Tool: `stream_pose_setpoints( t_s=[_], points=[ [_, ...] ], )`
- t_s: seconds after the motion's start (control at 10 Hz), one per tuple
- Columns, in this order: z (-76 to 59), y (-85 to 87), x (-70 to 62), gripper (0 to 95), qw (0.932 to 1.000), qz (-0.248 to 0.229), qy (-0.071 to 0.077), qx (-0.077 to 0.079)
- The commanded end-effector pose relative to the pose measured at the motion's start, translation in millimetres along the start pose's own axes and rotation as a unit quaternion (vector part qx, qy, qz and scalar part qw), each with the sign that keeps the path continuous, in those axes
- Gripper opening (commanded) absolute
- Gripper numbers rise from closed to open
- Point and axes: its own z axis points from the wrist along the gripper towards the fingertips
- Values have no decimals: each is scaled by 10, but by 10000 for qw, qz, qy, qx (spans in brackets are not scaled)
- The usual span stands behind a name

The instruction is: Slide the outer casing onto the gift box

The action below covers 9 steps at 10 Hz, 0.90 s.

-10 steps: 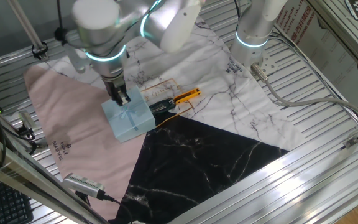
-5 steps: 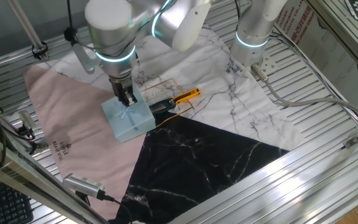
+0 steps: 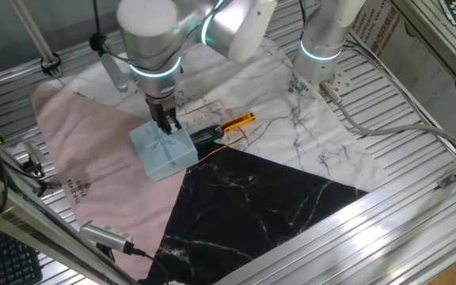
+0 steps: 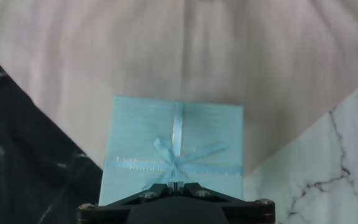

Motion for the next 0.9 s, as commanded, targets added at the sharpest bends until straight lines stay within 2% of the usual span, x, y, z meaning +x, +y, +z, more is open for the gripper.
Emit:
stream_pose_setpoints(
  t_s=[0.1, 0.9],
  points=[
    [30, 12, 42, 0, 10000, -1, 0, 14],
    [35, 3, 220, 0, 10000, -7, -9, -33]
  ],
)
